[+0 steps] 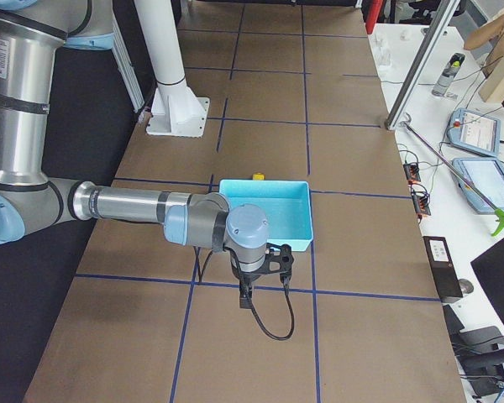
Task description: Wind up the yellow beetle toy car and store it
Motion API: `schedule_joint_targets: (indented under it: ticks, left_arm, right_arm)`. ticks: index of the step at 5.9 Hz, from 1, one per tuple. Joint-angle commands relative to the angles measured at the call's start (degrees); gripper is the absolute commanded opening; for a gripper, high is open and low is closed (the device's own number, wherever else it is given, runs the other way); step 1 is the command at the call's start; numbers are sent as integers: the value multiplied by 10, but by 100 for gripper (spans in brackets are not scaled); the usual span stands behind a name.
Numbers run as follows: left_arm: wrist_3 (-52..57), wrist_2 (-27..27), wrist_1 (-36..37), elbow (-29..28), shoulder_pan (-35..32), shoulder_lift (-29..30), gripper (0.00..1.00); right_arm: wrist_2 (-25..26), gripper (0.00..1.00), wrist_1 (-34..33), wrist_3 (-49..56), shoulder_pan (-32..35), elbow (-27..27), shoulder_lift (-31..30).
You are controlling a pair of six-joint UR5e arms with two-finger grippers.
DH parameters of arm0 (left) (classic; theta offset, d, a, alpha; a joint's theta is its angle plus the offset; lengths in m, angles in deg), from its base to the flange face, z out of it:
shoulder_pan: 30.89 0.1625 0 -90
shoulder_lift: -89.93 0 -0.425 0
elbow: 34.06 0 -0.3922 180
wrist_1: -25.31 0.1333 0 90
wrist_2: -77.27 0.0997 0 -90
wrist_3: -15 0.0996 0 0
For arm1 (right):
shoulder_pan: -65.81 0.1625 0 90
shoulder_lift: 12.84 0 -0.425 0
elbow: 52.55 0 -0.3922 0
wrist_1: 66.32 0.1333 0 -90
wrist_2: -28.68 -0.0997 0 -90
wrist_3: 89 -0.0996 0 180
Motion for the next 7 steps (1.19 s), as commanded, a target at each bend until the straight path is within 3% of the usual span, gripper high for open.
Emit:
schedule_joint_targets:
  ticks: [1, 3, 4, 5, 7]
  left_arm:
    - [5, -2, -40, -58, -77, -50, 100]
    - [8, -4, -132, -110, -104, -104, 100]
    - [7, -5, -135, -113, -104, -112, 100]
    - [5, -5, -135, -114, -103, -112, 100]
    - [-11, -10, -135, -115, -103, -110, 100]
  right_arm:
    - [-123, 100, -8, 0, 2, 54, -3]
    - [-148, 100, 2, 0, -127, 173, 11]
    - [-142, 100, 14, 0, -202, 188, 83]
    - [-124, 100, 15, 3, -247, 194, 101]
    - [12, 100, 18, 121, -337, 256, 88]
